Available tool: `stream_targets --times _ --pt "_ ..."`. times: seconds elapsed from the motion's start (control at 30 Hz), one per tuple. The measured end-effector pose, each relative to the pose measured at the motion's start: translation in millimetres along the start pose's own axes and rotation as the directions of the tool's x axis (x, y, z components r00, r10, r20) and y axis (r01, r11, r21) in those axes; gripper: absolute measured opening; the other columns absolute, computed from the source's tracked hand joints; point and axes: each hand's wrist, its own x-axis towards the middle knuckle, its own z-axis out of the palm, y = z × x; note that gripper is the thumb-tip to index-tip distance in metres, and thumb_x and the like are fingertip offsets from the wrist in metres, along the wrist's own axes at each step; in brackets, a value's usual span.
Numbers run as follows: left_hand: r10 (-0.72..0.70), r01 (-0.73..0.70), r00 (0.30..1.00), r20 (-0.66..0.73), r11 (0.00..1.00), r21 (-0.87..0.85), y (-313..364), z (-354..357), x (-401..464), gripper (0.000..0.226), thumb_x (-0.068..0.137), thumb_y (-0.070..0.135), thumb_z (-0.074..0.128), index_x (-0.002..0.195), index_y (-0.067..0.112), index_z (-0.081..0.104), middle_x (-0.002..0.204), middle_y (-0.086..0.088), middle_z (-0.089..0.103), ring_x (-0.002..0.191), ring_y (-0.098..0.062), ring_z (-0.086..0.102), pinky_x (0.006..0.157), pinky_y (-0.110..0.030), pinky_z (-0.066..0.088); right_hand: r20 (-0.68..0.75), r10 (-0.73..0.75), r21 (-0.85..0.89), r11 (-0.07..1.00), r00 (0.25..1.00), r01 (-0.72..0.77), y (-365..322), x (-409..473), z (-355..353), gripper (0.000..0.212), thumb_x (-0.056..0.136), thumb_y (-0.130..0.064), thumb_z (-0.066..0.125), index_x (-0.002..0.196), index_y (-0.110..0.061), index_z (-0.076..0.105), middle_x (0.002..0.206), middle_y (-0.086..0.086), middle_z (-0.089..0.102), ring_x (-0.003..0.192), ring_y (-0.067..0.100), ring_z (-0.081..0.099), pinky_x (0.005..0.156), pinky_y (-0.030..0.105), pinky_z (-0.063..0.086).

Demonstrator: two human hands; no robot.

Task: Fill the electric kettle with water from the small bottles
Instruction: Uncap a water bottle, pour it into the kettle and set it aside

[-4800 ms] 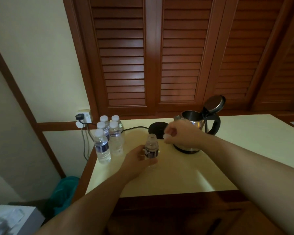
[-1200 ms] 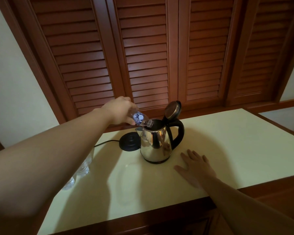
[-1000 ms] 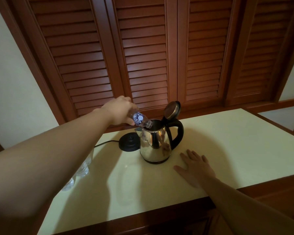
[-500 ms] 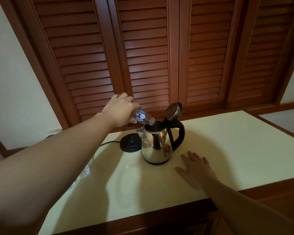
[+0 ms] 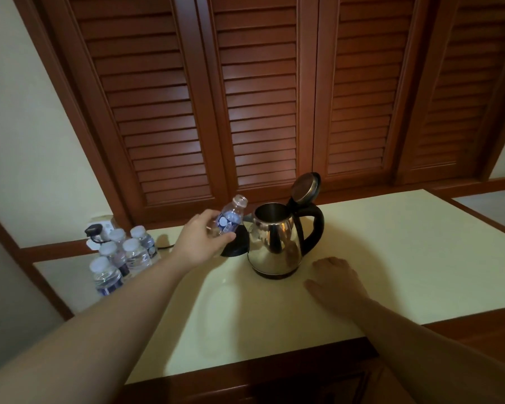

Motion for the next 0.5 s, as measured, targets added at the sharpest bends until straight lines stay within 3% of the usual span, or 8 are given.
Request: stream_targets --times 0.07,0.13,0.3,0.4,0.5 --pt "-0.027 0.027 1.000 0.004 0.994 -0.105 0 10 -19 0.047 0.081 0.041 0.086 0.120 0.030 0.063 0.105 0.011 0.069 0.086 -0.001 0.064 0.069 -0.017 0.044 -0.029 -0.086 0.071 0.994 0.996 0.087 -18 1 -7 0.033 0.100 -0.045 0.048 0.124 -0.027 0.063 0.126 -0.002 0.061 0.118 0.022 0.054 0.102 0.038 0.047" --pt "-0.031 0.034 0.999 0.020 0.980 -0.195 -2 21 -36 0.041 0.082 0.036 0.086 0.117 0.031 0.064 0.103 0.016 0.071 0.086 0.004 0.065 0.070 -0.017 0.045 0.040 -0.148 0.221 0.966 0.988 0.136 -38 0 -10 0.023 0.098 -0.043 0.057 0.112 -0.027 0.066 0.109 -0.007 0.059 0.099 0.014 0.056 0.090 0.034 0.051" --pt "-0.089 0.118 0.990 0.105 0.943 -0.310 -8 39 -62 0.041 0.083 0.036 0.086 0.118 0.036 0.065 0.109 0.014 0.073 0.099 -0.004 0.066 0.081 -0.024 0.052 0.218 -0.289 0.148 0.954 0.932 0.262 -69 0 2 0.049 0.096 -0.054 0.060 0.136 -0.026 0.059 0.122 -0.004 0.051 0.104 0.013 0.050 0.094 0.033 0.046" --pt "-0.110 0.149 0.985 0.134 0.931 -0.334 -11 43 -70 0.042 0.082 0.033 0.087 0.119 0.036 0.066 0.109 0.014 0.074 0.095 0.001 0.066 0.076 -0.017 0.051 0.228 -0.328 0.123 0.944 0.917 0.307 -75 2 9 0.033 0.099 -0.044 0.059 0.120 -0.019 0.063 0.113 -0.002 0.049 0.100 0.017 0.054 0.086 0.032 0.047" --pt "-0.118 0.159 0.983 0.143 0.931 -0.329 -20 44 -72 0.044 0.080 0.032 0.089 0.117 0.039 0.067 0.106 0.018 0.075 0.094 0.001 0.069 0.081 -0.022 0.055 0.106 -0.343 0.273 0.913 0.933 0.304 -77 3 6 0.022 0.101 -0.041 0.059 0.105 -0.019 0.061 0.101 -0.006 0.050 0.084 0.011 0.051 0.073 0.026 0.043"
